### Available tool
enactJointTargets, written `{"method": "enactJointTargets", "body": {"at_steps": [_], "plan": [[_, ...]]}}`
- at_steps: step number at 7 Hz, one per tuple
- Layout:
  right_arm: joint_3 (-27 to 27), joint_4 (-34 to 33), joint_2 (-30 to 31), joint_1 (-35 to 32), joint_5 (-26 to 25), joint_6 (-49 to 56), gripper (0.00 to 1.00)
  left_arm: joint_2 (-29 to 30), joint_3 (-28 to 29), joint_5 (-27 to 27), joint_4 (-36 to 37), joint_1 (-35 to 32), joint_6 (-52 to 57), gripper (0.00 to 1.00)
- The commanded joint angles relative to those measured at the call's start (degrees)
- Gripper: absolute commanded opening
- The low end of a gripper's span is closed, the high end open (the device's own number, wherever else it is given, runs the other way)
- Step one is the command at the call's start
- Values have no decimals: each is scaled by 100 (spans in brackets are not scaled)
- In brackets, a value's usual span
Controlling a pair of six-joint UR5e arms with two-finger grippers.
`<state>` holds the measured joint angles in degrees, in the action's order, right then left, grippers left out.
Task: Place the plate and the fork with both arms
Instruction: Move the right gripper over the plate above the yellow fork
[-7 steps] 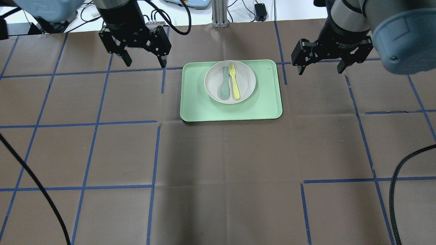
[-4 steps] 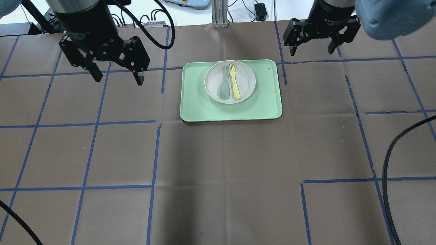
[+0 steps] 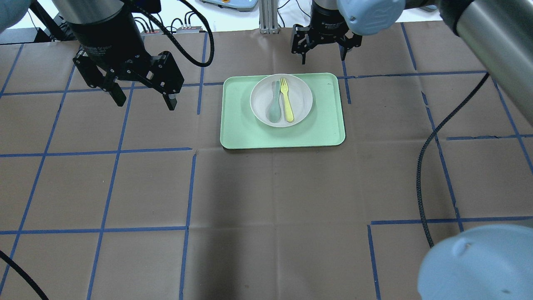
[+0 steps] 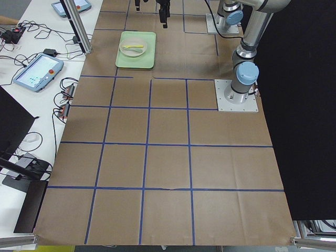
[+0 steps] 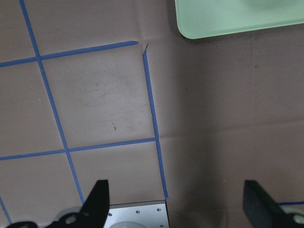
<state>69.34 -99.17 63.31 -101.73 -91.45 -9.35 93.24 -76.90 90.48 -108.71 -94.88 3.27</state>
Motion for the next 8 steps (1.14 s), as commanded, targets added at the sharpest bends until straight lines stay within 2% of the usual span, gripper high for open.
{"method": "enactJointTargets", "body": {"at_steps": [1, 5, 8], "plan": [[-132, -591, -712, -312, 13, -278, 100, 10, -1, 14, 7, 4, 59, 100], [26, -1269, -1355, -339, -22, -243, 99, 1, -1, 23, 7, 13, 60, 100], [578, -2086, -1515, -321, -172, -260, 99, -8, -9, 14, 7, 4, 60, 100]]}}
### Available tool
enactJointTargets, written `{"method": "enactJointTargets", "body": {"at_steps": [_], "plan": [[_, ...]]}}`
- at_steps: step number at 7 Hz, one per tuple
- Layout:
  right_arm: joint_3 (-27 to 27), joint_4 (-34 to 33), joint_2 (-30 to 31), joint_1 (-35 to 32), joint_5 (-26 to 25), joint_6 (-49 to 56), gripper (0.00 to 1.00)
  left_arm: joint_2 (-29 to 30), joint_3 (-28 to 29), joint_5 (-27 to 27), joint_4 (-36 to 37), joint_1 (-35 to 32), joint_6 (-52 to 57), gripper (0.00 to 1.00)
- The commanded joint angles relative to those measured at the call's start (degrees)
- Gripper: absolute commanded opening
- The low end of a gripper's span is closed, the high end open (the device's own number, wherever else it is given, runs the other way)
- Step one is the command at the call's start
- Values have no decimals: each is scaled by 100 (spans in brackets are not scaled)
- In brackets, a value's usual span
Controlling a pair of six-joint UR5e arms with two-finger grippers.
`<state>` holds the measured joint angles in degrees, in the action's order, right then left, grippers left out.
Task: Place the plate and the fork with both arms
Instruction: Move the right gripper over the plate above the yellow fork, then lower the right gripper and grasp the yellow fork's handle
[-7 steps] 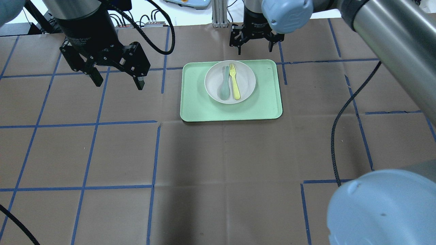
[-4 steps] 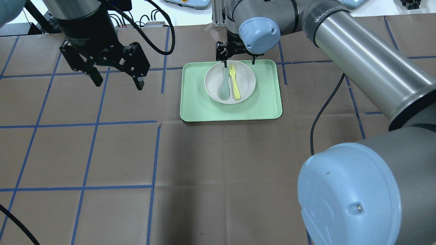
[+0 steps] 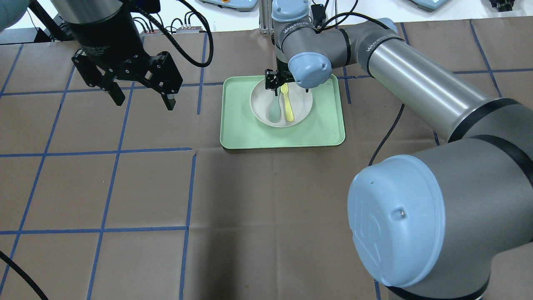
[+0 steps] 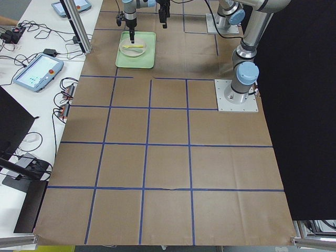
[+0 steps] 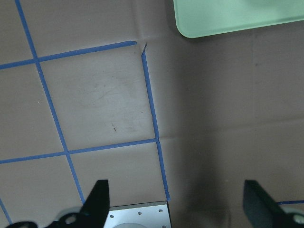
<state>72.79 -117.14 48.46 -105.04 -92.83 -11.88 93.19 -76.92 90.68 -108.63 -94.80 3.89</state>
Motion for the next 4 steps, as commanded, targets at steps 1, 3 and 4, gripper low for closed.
{"method": "enactJointTargets", "body": {"at_steps": [1, 3, 4], "plan": [[261, -353, -39, 18, -42, -8, 91, -3, -7, -7, 0, -4, -11, 100], [244, -362, -48, 36, -34, -17, 64, -20, -7, 2, 0, -4, 7, 100], [244, -362, -48, 36, -25, -17, 62, -12, -7, 2, 0, -4, -2, 100]]}}
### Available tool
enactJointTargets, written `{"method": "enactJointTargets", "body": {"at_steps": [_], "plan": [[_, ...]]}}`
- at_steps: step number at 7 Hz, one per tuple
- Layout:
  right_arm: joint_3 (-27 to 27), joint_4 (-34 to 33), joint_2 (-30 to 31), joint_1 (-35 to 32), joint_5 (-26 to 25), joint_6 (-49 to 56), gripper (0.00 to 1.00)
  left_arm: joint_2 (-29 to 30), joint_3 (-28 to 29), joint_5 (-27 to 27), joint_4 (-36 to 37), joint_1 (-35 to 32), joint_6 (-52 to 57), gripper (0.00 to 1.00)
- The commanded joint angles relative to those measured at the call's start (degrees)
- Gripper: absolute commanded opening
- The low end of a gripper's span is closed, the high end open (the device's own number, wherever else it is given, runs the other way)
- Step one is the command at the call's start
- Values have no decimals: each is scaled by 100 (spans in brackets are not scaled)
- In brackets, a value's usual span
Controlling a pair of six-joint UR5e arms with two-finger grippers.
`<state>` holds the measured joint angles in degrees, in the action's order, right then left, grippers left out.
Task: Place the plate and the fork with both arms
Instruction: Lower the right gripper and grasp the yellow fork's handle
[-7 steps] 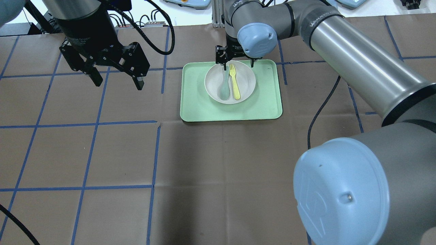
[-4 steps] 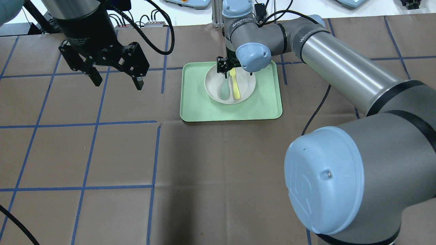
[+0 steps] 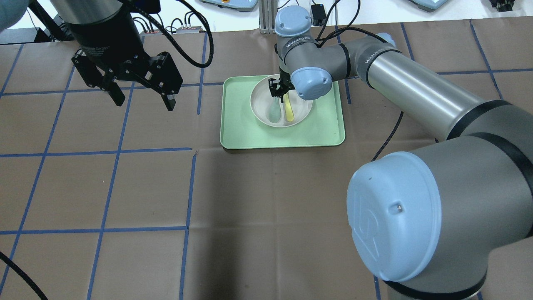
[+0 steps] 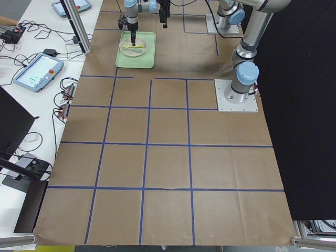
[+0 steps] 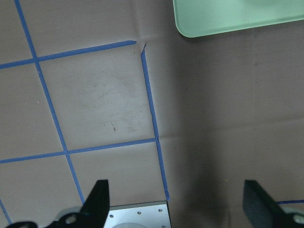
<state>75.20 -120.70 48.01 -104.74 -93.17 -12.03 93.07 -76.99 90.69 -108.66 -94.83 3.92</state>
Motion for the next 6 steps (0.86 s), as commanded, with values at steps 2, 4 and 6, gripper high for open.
{"method": "enactJointTargets", "body": {"at_steps": [2, 4, 6], "plan": [[3, 2, -11, -11, 27, -1, 53, -8, 8, -8, 2, 0, -14, 100], [3, 2, -29, -29, 79, -1, 51, -17, 8, -8, 2, 0, -40, 100], [-23, 2, -151, -47, 88, -1, 51, 62, 158, 18, 2, 0, -75, 100]]}}
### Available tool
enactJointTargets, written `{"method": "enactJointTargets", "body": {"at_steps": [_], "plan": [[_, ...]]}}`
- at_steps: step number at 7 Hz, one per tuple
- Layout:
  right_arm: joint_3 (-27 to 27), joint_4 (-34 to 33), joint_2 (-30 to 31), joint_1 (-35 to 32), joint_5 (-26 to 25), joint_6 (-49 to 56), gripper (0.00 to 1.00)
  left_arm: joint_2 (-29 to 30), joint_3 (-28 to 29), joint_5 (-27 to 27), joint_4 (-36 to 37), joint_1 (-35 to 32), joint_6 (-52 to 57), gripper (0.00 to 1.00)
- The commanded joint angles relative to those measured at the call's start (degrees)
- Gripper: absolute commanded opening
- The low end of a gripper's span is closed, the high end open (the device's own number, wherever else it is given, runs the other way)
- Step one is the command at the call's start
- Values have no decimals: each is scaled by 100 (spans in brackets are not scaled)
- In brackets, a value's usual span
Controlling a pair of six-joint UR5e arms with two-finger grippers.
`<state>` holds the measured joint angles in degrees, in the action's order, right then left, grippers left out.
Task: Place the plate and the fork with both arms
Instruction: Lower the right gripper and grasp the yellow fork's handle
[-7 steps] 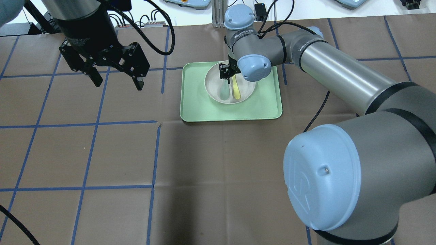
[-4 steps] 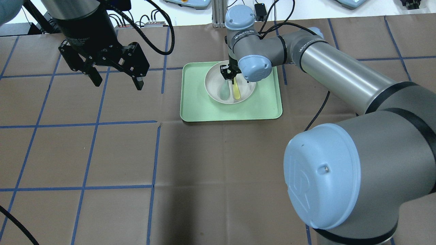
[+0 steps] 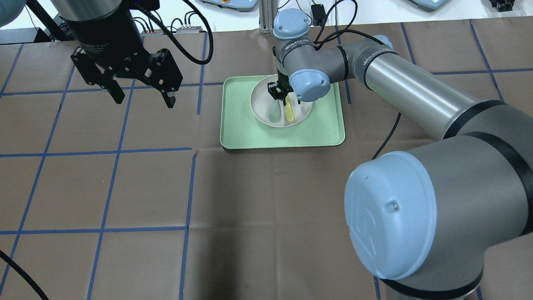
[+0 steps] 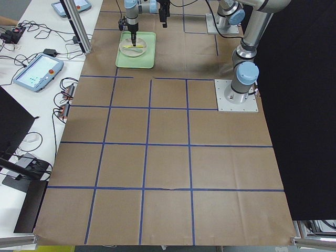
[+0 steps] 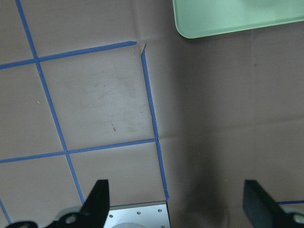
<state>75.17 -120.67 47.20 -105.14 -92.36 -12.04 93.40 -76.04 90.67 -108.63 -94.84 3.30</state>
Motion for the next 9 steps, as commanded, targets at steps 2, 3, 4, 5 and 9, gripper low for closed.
{"method": "enactJointTargets", "body": {"at_steps": [2, 3, 4, 5, 9], "plan": [[-20, -9, -70, -6, 16, 0, 51, -41, -77, 4, -9, 1, -22, 100], [-38, -9, -70, -6, 16, 0, 50, -33, -34, 12, 0, -8, -31, 100], [-47, -9, -70, -6, 16, 0, 44, -41, -51, 12, -9, 1, -31, 100], [-47, -9, -62, -6, 16, 0, 37, -50, -77, 12, -9, 1, -22, 100], [-47, -9, -70, -6, 16, 0, 3, -33, -86, 12, -9, 1, -13, 100]]}}
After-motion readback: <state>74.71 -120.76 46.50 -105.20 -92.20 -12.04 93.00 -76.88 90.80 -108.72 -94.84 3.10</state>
